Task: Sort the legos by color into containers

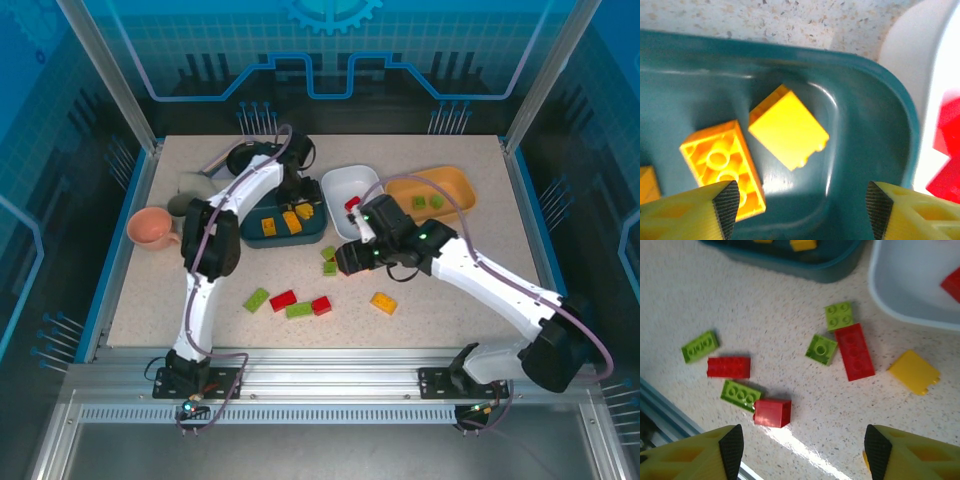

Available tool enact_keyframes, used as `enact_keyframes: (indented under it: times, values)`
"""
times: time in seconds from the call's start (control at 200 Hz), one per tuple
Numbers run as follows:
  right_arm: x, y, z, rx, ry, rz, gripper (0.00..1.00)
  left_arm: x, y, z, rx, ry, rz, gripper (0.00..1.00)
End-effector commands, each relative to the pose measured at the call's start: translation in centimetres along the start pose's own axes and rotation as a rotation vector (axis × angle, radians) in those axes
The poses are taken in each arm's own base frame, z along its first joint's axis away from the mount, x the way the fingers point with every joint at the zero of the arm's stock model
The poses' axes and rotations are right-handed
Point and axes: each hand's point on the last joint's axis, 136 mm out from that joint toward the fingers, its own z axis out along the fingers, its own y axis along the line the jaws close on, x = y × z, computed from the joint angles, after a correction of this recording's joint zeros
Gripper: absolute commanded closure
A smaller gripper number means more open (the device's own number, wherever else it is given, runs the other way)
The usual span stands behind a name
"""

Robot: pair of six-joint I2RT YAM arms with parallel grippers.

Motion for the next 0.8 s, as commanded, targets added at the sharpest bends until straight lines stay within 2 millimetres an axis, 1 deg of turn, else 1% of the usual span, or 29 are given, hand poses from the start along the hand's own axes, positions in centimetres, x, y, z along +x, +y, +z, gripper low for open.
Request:
enact_keyframes:
  times: [0.0, 0.06, 0.09, 0.095, 0.155, 0.24, 0.26, 0.32, 0.33, 0.375, 0.415, 0.48, 0.53, 0.58, 0.655, 0.755, 0.775, 0.795]
  values:
    - [0.1, 2.7, 1.1, -0.004, 0.048, -0.208, 0.3, 0.5, 0.2, -7.6, 0.071, -0.094, -0.03, 0.26]
    - [0.4, 4.2, 2.3, 0.003, 0.089, -0.29, 0.3, 1.7, 2.0, -9.5, 0.075, -0.113, -0.067, 0.25]
    - [0.5, 5.0, 2.8, 0.001, 0.103, -0.327, 0.29, 2.3, 3.1, -10.4, 0.077, -0.123, -0.093, 0.25]
    - [0.6, 5.1, 3.0, 0.001, 0.109, -0.333, 0.29, 2.4, 3.3, -10.3, 0.073, -0.12, -0.097, 0.25]
    - [1.0, 6.7, 4.3, -0.011, 0.136, -0.395, 0.28, 3.8, 5.7, -12.4, 0.074, -0.148, -0.155, 0.24]
    - [1.3, 8.7, 6.1, -0.027, 0.166, -0.459, 0.25, 6.3, 9.3, -14.7, 0.058, -0.19, -0.243, 0.22]
    - [1.3, 9.1, 6.6, -0.03, 0.173, -0.469, 0.24, 7.0, 10.2, -15.0, 0.044, -0.201, -0.259, 0.21]
    - [1.4, 10.4, 7.8, -0.041, 0.199, -0.501, 0.22, 8.9, 12.3, -16.5, 0.022, -0.245, -0.3, 0.21]
    - [1.5, 10.5, 8.1, -0.042, 0.206, -0.507, 0.22, 9.1, 12.5, -16.9, 0.022, -0.256, -0.307, 0.21]
    - [1.5, 11.5, 8.9, -0.045, 0.22, -0.538, 0.19, 10.7, 14.1, -17.5, -0.005, -0.277, -0.349, 0.21]
    - [1.8, 12.5, 9.8, -0.05, 0.239, -0.568, 0.17, 11.9, 15.6, -18.7, -0.023, -0.313, -0.393, 0.21]
    - [2.1, 13.9, 11.3, -0.05, 0.272, -0.605, 0.14, 13.7, 17.5, -20.2, -0.034, -0.367, -0.451, 0.2]
    - [2.2, 14.9, 12.4, -0.05, 0.284, -0.621, 0.08, 14.9, 18.8, -21.3, -0.037, -0.405, -0.491, 0.2]
    - [2.4, 15.5, 13.7, -0.039, 0.303, -0.625, 0.01, 15.8, 19.6, -22.3, -0.023, -0.44, -0.516, 0.19]
    - [2.6, 16.2, 15.5, -0.017, 0.342, -0.614, 0.0, 16.8, 20.4, -23.7, -0.011, -0.475, -0.535, 0.18]
    - [2.4, 16.5, 17.4, 0.03, 0.369, -0.59, 0.0, 17.7, 21.0, -25.3, -0.005, -0.503, -0.535, 0.18]
    - [2.0, 16.7, 17.4, 0.038, 0.361, -0.585, 0.0, 17.8, 21.1, -25.6, -0.002, -0.508, -0.534, 0.18]
    - [2.3, 16.3, 18.3, 0.057, 0.378, -0.58, 0.0, 17.9, 21.1, -25.8, -0.003, -0.508, -0.533, 0.18]
